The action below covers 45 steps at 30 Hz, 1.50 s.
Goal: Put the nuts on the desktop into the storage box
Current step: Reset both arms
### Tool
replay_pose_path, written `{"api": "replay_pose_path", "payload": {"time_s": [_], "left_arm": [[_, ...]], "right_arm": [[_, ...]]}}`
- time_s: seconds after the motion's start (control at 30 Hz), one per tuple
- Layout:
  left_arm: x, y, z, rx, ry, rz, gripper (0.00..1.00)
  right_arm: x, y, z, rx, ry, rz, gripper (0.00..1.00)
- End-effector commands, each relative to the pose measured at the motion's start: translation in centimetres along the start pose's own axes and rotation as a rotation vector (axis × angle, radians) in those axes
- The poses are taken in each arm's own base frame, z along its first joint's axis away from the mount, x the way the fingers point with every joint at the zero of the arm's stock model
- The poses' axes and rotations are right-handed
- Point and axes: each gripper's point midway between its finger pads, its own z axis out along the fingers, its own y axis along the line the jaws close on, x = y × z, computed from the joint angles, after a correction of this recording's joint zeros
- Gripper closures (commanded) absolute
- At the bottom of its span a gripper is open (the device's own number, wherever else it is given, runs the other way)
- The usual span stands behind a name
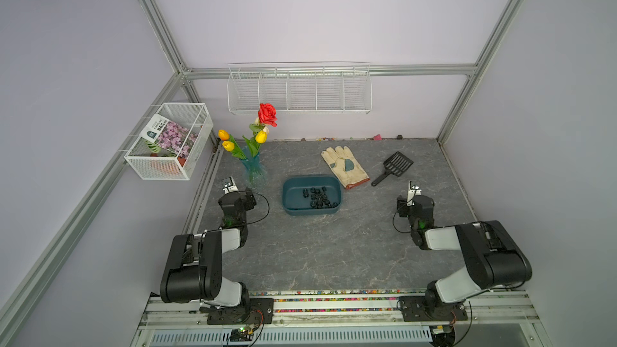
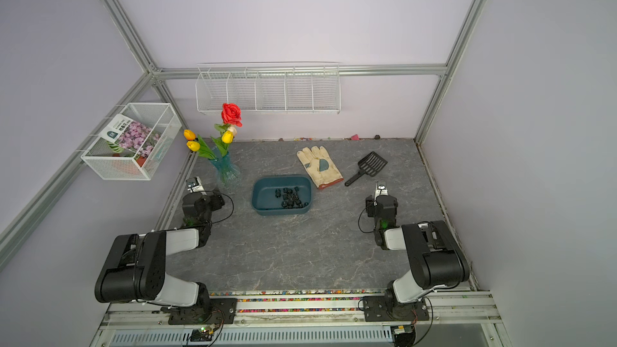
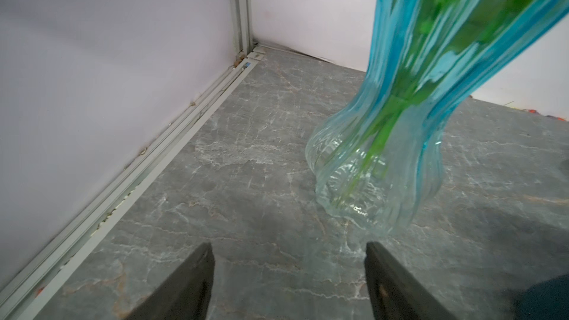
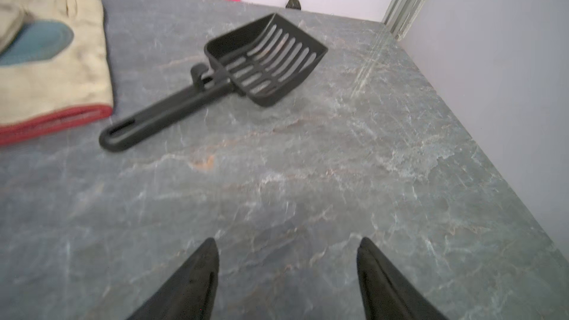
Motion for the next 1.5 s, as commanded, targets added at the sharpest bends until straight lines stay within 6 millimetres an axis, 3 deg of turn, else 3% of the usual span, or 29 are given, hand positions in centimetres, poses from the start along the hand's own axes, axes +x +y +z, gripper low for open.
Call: {"api": "replay_pose_path", "payload": {"time_s": [0.0,0.03,0.07,1.47], "left_arm": [[-1.17,-1.14,-0.05,0.069,-0.053,0.025,0.18],[-1.17,-1.13,-0.07,0.069,-0.053,0.025,0.05],[-1.17,-1.13,-0.05,0.069,-0.053,0.026,0.00],[-0.74,-1.73,-0.34,0.085,-0.070,0.055,0.00]], "right_arm": [[-1.36,0.19,0.03,-0.051,-0.026,0.044,0.08],[-1.33,0.19,0.01,-0.051,-0.026,0.044,0.01],[-1.36,0.18,0.00,-0.051,-0.026,0.044,0.01],[-1.37,0.29,-0.03,-0.054,-0.024,0.037,0.01]]}}
